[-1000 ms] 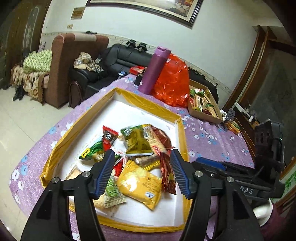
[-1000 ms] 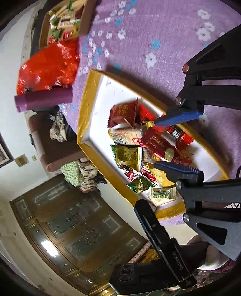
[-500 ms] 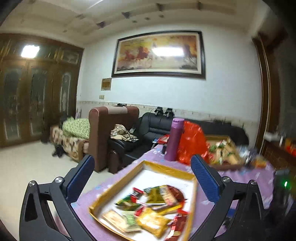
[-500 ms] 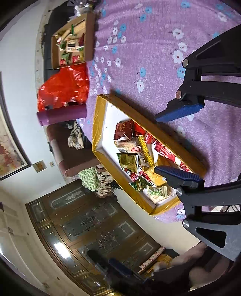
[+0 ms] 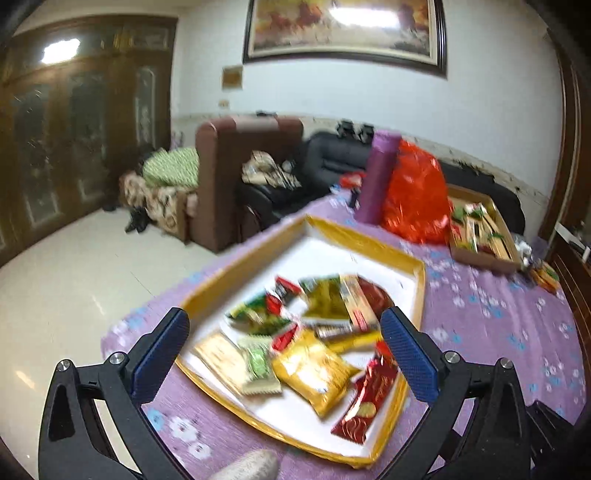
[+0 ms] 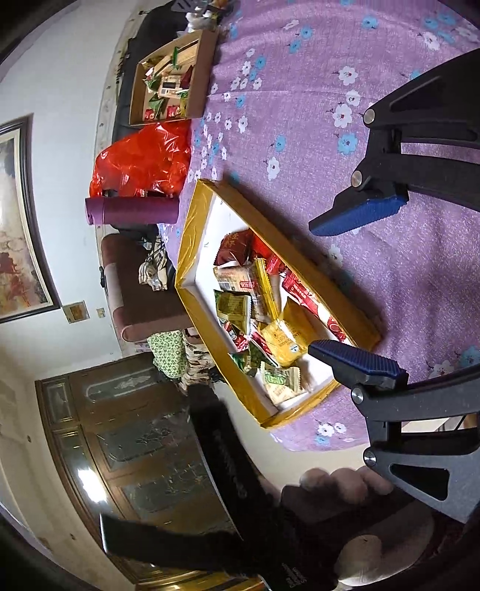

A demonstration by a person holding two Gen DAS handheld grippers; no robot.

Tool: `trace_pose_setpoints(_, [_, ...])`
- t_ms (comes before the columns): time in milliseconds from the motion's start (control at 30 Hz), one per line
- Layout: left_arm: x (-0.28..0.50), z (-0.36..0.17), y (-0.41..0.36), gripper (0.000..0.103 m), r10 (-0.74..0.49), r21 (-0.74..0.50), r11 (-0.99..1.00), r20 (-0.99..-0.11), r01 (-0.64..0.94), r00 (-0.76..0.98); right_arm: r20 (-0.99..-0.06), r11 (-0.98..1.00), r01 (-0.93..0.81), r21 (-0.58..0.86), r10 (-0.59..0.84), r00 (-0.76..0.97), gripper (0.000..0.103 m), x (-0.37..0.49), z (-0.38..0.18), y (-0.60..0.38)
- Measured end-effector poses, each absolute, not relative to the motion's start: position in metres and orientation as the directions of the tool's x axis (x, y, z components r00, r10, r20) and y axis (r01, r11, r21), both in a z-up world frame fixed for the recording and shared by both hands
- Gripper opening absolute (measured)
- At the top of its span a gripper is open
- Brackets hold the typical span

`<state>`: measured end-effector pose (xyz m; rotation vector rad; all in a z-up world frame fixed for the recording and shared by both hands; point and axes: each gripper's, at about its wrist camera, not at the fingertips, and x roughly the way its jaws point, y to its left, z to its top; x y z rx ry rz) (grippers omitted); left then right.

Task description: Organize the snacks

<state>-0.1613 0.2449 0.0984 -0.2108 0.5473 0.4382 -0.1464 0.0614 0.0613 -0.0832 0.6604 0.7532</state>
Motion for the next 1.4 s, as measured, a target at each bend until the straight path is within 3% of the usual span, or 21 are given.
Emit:
trace_pose_setpoints(267, [-0.158, 0.084, 0.233, 0.103, 0.392, 0.013, 0.881, -0.576, -0.472, 0.717, -0.618, 0.747, -0.654, 0.119, 0.571, 0.54, 0.063, -0.145, 0.05, 0.072])
trace_pose_setpoints(800, [-0.152, 0.073, 0.241, 0.103, 0.337, -0.021, 0.895, -0.623, -0.446, 0.706, -0.65, 0.732, -0.679, 0.053, 0.541, 0.533, 0.064, -0.152, 0.038, 0.089])
trace_pose_setpoints(1400, [-0.171, 0.088, 0.22, 0.103, 0.337, -0.006, 0.902, -0.615, -0.432, 0.713, -0.612, 0.76, -0.648, 0.042, 0.532, 0.584, 0.064, -0.166, 0.049, 0.068])
